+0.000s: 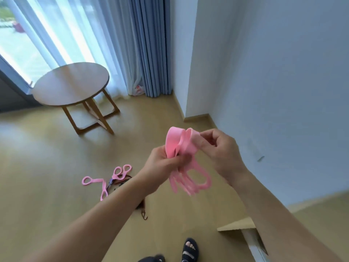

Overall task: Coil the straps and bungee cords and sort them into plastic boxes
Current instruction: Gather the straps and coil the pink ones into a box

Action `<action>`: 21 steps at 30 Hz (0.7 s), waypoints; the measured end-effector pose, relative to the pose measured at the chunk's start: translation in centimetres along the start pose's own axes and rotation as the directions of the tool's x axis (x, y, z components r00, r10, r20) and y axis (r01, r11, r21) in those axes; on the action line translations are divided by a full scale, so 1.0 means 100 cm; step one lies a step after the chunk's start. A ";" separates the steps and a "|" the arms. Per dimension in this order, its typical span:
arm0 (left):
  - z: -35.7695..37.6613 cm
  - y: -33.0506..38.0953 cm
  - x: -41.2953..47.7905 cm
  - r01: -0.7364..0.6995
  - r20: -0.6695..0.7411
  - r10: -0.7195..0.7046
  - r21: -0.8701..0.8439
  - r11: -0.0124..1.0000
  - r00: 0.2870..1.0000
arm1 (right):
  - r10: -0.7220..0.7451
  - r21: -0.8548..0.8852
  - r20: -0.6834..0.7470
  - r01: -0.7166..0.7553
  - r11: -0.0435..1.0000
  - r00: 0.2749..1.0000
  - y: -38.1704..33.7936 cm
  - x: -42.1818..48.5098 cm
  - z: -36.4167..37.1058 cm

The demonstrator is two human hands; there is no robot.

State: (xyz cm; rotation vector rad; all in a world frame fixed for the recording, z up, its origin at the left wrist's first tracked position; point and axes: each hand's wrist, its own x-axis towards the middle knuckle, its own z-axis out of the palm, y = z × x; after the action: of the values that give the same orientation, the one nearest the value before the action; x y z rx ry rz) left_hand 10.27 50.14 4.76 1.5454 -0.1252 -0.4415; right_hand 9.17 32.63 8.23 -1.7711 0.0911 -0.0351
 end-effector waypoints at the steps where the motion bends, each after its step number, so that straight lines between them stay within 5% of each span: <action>1: 0.005 0.009 0.000 0.009 0.033 -0.009 -0.016 1.000 0.999 | -0.008 0.010 0.030 0.008 1.000 1.000 -0.001 -0.012 -0.009; 5: 0.030 0.037 0.002 0.077 0.106 -0.067 -0.096 0.992 0.992 | 0.000 0.029 0.108 -0.004 1.000 0.994 0.003 -0.064 -0.020; 13: 0.102 0.032 -0.027 0.225 0.268 -0.221 0.016 0.974 0.938 | -0.019 -0.220 -0.280 -0.045 0.974 0.960 0.000 -0.155 -0.016; 21: 0.185 0.017 -0.086 0.256 0.566 -0.326 0.203 0.945 0.757 | 0.152 -0.151 -0.682 -0.341 0.928 0.716 0.028 -0.250 -0.038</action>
State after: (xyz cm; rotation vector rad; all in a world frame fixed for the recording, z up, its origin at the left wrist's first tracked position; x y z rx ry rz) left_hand -3.76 35.76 8.76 1.4927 -0.4051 -1.1904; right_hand -16.14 30.39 6.94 -1.9254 0.8975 -0.4825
